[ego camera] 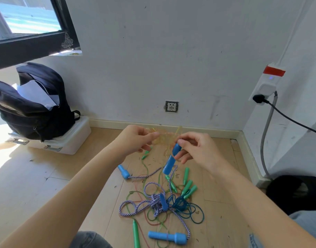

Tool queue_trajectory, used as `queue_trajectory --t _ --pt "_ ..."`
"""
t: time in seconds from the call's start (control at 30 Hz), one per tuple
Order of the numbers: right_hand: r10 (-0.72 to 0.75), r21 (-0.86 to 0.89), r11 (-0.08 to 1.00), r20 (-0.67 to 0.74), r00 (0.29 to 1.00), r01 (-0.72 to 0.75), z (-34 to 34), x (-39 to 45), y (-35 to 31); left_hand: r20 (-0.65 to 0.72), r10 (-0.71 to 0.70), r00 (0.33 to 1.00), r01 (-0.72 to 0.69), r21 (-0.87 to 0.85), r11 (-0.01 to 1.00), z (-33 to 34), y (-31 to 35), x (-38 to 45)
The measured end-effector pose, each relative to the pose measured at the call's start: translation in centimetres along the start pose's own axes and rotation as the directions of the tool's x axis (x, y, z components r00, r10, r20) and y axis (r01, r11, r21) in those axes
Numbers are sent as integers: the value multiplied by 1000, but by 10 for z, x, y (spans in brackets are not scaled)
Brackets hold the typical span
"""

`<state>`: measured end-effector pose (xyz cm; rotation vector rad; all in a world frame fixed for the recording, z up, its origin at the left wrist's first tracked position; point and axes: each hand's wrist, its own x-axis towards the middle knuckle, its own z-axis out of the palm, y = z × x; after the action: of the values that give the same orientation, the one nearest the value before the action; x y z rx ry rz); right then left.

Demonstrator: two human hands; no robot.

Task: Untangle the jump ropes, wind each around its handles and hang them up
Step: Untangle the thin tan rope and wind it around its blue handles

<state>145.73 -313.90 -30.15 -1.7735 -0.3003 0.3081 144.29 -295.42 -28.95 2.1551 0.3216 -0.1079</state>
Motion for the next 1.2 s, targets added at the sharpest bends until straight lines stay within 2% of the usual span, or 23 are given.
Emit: queue_trajectory --t 0.07,0.13,0.27,0.33,0.37,0.43,0.5,0.57,0.6,0.7,0.77,0.83,0.97,1.03,1.1,1.2 --pt "-15 62 998 -36 999 18 -2 0 -2 -31 55 998 -44 298 954 4 -4 2" --pt "-30 117 992 -69 997 38 -1 -1 -3 -52 98 994 -70 388 919 7 -6 3" --pt "-39 272 958 -176 984 87 -4 0 -8 31 138 990 -141 199 970 6 -2 3" --pt "-72 250 960 -222 972 128 -8 1 -10 85 142 986 -153 133 979 5 0 1" --pt "-115 170 972 -252 961 161 -10 2 -10 97 145 985 -156 112 981 4 1 0" --pt "-276 -125 960 -303 912 249 -14 2 -10 86 153 984 -163 124 979 4 1 -1" --pt "-447 -458 837 -257 857 299 -17 3 -10 49 157 986 -163 183 969 2 0 -1" --pt "-463 -611 741 -165 871 278 -19 4 -5 53 150 987 -158 200 967 1 -1 -1" --pt "-409 -612 752 -141 902 245 -18 4 -4 76 139 987 -151 182 972 1 -2 -2" --pt "-310 -534 818 -94 946 215 -13 2 -3 140 114 984 -131 117 984 3 -4 -4" --pt "-262 -452 862 -6 965 232 -7 0 -5 152 124 981 -133 52 990 5 -2 -6" --pt "-212 -458 862 62 975 217 -1 -2 -4 199 147 969 -147 -18 989 7 2 -8" --pt "-152 -422 897 -7 988 135 -1 1 -1 300 204 932 -187 -86 979 11 7 -14" --pt "-36 -251 967 -1 999 35 -5 2 -2 283 193 939 -177 -83 981 8 6 -12" --pt "87 10 996 -19 996 -86 -13 2 -3 202 150 968 -130 -110 985 3 3 -7" --pt "231 365 916 -131 964 -170 -25 4 -5 59 19 998 -1 -294 956 -8 -7 1"
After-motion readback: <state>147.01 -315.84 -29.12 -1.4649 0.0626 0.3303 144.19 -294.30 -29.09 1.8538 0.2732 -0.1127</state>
